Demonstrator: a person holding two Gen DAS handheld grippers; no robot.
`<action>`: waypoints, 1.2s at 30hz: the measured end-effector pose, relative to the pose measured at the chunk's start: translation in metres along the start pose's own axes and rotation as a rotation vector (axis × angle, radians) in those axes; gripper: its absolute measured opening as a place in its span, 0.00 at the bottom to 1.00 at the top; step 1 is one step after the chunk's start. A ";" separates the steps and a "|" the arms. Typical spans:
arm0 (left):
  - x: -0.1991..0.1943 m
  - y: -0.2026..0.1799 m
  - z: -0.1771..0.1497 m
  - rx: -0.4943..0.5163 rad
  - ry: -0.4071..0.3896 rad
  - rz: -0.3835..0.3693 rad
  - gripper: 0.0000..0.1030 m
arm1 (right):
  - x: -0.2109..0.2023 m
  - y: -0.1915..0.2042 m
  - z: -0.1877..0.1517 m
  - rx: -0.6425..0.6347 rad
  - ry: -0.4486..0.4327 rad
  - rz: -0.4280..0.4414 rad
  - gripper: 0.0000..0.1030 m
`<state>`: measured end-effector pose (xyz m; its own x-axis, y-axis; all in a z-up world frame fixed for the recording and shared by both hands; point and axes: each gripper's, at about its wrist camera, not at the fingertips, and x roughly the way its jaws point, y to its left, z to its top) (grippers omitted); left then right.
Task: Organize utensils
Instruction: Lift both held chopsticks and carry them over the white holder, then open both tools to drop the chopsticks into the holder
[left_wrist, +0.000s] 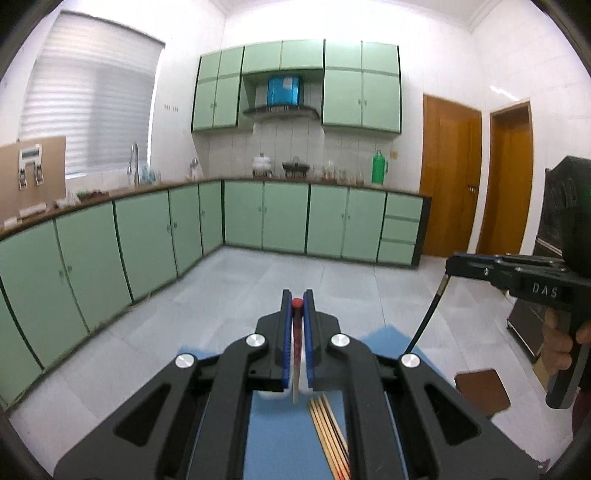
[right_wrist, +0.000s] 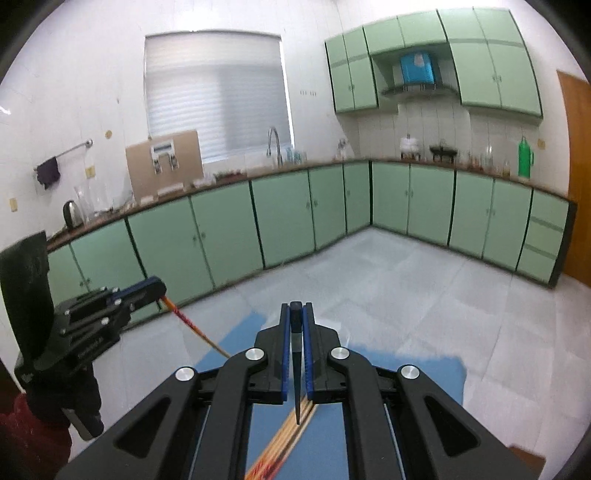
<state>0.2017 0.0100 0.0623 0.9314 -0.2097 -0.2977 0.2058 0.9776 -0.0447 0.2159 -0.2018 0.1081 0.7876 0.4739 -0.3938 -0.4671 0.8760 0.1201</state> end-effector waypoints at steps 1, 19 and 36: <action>0.005 0.001 0.009 0.001 -0.016 0.003 0.05 | 0.003 -0.002 0.010 0.004 -0.017 0.000 0.06; 0.136 0.012 0.010 0.010 0.023 0.037 0.05 | 0.129 -0.043 0.024 0.044 0.008 -0.103 0.06; 0.095 0.031 -0.017 -0.010 0.069 0.059 0.56 | 0.067 -0.052 -0.023 0.085 -0.015 -0.174 0.68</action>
<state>0.2914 0.0202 0.0164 0.9186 -0.1501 -0.3655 0.1478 0.9884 -0.0344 0.2840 -0.2173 0.0542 0.8595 0.3154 -0.4022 -0.2881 0.9489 0.1285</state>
